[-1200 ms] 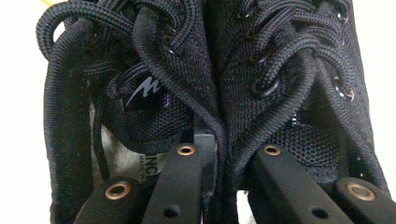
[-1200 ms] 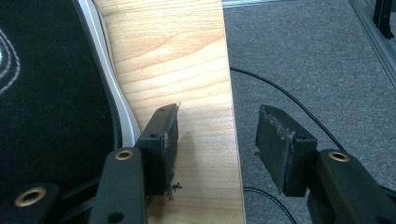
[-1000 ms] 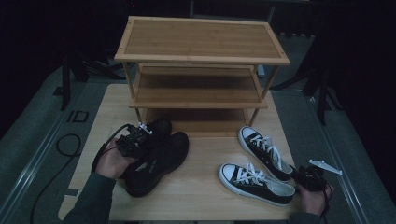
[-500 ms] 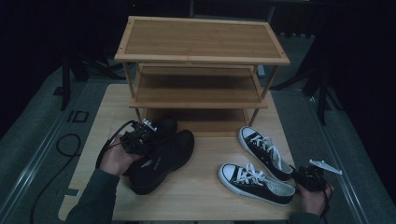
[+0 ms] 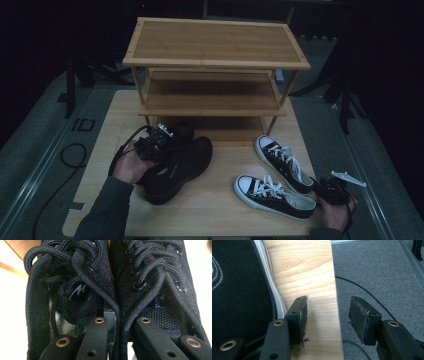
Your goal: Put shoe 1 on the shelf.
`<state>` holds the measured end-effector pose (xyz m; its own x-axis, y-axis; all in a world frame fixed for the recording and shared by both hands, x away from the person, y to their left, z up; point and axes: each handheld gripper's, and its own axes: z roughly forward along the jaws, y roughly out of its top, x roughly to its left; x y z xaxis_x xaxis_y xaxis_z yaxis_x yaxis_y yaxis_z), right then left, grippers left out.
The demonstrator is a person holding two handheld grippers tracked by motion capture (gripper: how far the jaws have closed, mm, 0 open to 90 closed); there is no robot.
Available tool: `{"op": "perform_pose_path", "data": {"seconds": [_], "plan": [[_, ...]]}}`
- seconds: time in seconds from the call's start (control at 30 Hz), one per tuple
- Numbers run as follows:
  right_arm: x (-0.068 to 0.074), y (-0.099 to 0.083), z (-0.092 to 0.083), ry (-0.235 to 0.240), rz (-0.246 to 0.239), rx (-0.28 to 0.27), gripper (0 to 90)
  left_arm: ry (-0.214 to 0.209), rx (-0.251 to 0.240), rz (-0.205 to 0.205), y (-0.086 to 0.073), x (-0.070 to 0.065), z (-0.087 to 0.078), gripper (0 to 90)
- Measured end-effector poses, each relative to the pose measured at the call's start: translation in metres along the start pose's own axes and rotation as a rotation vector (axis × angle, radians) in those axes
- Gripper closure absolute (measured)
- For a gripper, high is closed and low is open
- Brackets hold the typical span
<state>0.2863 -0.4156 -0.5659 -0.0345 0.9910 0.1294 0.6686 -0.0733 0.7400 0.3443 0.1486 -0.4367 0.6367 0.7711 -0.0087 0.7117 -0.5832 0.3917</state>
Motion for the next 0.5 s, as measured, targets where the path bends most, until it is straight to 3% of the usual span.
{"op": "perform_pose_path", "data": {"seconds": [0.5], "plan": [[0.000, 0.000, 0.000, 0.002, 0.000, 0.001, 48.2, 0.018, 0.004, -0.036, 0.027, 0.004, 0.023, 85.3]]}}
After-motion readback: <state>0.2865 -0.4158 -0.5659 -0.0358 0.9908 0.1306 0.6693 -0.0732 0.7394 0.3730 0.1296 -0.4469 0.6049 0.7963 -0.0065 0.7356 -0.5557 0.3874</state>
